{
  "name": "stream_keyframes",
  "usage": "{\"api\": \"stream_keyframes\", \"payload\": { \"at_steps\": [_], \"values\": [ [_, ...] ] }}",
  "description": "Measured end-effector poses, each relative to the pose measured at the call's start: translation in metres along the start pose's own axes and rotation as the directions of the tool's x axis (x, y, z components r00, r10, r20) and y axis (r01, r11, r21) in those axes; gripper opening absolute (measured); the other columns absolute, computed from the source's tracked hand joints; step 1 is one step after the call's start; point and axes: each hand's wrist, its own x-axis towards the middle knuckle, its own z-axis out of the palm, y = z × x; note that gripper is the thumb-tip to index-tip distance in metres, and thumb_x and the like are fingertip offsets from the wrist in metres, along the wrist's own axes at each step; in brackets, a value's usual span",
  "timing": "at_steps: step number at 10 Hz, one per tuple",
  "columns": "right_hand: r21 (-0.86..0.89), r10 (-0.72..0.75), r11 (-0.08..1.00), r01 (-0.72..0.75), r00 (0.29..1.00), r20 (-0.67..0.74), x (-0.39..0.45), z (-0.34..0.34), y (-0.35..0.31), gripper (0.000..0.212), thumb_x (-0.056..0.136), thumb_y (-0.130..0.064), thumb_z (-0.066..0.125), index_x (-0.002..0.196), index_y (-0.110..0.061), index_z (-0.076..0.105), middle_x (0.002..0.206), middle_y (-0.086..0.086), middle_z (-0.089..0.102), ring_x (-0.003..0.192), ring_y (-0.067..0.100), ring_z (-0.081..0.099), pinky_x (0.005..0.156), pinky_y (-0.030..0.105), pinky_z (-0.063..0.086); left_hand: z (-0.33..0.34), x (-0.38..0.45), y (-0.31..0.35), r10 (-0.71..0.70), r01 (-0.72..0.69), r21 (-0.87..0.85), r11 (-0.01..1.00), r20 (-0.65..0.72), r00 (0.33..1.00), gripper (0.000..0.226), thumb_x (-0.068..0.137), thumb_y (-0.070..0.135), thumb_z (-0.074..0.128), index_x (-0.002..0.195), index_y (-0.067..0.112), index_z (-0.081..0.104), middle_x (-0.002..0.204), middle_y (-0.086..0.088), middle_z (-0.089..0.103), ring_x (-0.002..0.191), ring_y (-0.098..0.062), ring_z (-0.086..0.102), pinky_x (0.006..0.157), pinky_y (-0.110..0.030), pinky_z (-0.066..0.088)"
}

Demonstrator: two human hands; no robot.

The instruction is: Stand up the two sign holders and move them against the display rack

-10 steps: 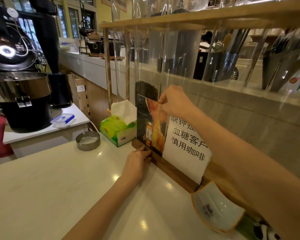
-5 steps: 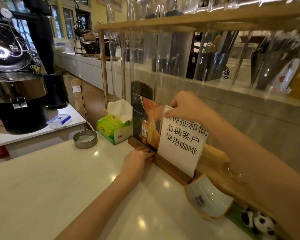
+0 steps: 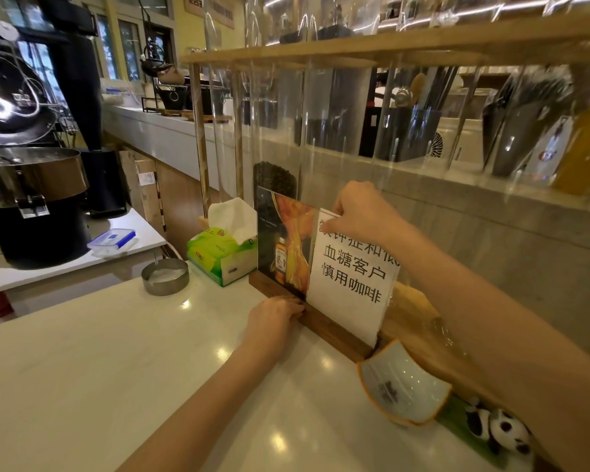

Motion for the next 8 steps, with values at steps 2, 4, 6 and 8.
{"api": "stream_keyframes", "payload": {
  "at_steps": [2, 4, 6, 8],
  "values": [
    [0.012, -0.006, 1.0, 0.005, 0.998, 0.066, -0.001, -0.005, -0.003, 0.024, 0.077, -0.021, 0.067, 0.081, 0.003, 0.064, 0.084, 0.02, 0.069, 0.077, 0.031, 0.067, 0.053, 0.026, 0.045, -0.009, -0.002, 0.005, 0.003, -0.002, -0.051, 0.999, 0.023, 1.0, 0.031, 0.087, 0.011, 0.048, 0.115, 0.013, 0.061, 0.127, -0.006, 0.061, 0.12, -0.02, 0.053, 0.104, -0.029, 0.039],
    [0.005, 0.037, 0.999, -0.039, 0.984, 0.172, -0.004, -0.013, -0.01, 0.031, 0.087, -0.027, 0.054, 0.096, 0.001, 0.063, 0.082, 0.011, 0.064, 0.07, 0.02, 0.058, 0.056, 0.024, 0.043, -0.045, -0.006, 0.019, -0.087, 0.11, -0.129, 0.986, 0.174, 0.981, 0.034, 0.091, 0.029, 0.044, 0.121, 0.015, 0.053, 0.121, -0.01, 0.062, 0.11, -0.025, 0.057, 0.091, -0.033, 0.044],
    [0.089, -0.032, 0.995, 0.031, 1.0, 0.0, -0.028, -0.024, -0.031, 0.05, 0.087, -0.037, 0.051, 0.127, -0.009, 0.046, 0.126, 0.012, 0.057, 0.111, 0.024, 0.054, 0.083, 0.029, 0.042, -0.109, -0.035, 0.004, -0.25, 0.272, -0.442, 0.855, 0.109, 0.962, 0.039, 0.089, 0.028, 0.049, 0.125, 0.014, 0.046, 0.118, -0.011, 0.06, 0.107, -0.025, 0.058, 0.089, -0.038, 0.047],
    [0.561, -0.006, 0.759, 0.331, 0.865, -0.502, -0.082, -0.024, -0.085, 0.027, 0.087, -0.027, 0.055, 0.109, -0.013, 0.059, 0.1, -0.001, 0.064, 0.084, -0.001, 0.058, 0.073, 0.014, 0.052, -0.178, -0.088, -0.019, -0.433, 0.227, -0.738, 0.635, -0.097, 0.896, 0.024, 0.089, 0.019, 0.049, 0.107, 0.006, 0.058, 0.092, -0.01, 0.065, 0.077, -0.017, 0.063, 0.064, -0.024, 0.051]
  ]
}}
